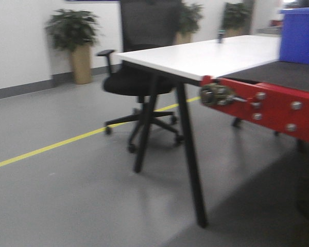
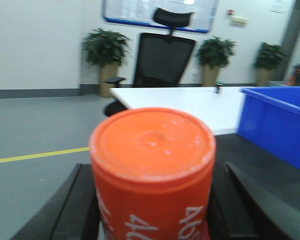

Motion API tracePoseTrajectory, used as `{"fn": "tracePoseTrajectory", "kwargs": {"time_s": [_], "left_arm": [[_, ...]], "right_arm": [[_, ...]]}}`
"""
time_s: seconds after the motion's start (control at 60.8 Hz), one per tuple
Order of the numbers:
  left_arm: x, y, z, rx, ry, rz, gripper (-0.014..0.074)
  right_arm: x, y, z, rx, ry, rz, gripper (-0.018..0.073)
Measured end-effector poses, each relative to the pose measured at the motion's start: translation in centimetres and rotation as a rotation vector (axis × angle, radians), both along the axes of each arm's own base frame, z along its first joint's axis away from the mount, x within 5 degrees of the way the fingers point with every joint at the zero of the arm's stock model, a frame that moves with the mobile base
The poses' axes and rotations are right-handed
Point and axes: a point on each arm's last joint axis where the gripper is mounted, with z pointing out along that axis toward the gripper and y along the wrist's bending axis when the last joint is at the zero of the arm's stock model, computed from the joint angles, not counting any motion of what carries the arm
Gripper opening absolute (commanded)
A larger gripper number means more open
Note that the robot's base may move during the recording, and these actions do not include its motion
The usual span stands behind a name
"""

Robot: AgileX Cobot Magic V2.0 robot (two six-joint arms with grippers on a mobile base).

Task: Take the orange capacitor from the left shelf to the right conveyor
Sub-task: 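Drive the base up to the dark conveyor belt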

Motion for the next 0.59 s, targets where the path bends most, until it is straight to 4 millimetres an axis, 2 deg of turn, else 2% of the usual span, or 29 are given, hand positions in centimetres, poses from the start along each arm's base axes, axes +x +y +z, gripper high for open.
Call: {"fn": "tracePoseTrajectory", "kwargs": {"time_s": [0.593], "left_arm": [[0.00,0.00,0.00,0.000,0.000,0.000,-0.0127]], "right_arm": [[0.00,0.00,0.00,0.000,0.000,0.000,0.0055]]}}
